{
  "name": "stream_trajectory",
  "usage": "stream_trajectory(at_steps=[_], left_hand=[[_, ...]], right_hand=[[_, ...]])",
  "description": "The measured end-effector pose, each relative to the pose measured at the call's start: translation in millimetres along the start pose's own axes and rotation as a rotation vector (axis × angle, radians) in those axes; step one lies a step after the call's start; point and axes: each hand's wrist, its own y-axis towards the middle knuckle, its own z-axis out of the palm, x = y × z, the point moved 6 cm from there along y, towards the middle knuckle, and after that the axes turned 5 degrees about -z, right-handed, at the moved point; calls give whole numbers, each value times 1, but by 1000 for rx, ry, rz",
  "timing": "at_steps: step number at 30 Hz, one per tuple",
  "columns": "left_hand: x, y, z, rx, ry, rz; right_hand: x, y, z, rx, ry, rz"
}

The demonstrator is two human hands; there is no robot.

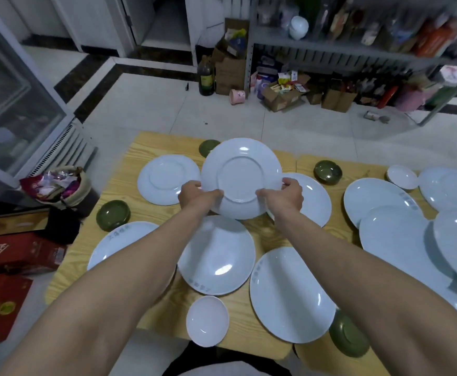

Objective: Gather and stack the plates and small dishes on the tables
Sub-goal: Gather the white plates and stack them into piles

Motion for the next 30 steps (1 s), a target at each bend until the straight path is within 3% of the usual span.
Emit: stream_trajectory(at_steps=[3,6,10,13,19,23,26,30], left_hand=[[-33,-3,-5,10,-89,103],[-55,-4,-8,42,-217,124],[-69,-15,3,232,-376,106],[-63,-20,9,318,-396,108],[-39,-19,11,397,-320,203],[-24,-11,6,411,-268,245],[-14,1,8,428,-252,240],[8,29,9,298,-152,183]], right_hand=[[23,-6,-9,-64,242,-85],[34,-8,-15,-108,597,-19],[39,-6,-21,-70,879,15],[30,-4,-25,-45,834,29],[10,-13,-32,162,452,-26],[-5,-16,-27,296,528,85],[-12,-16,-23,244,573,115],[-17,-11,-11,163,625,146]])
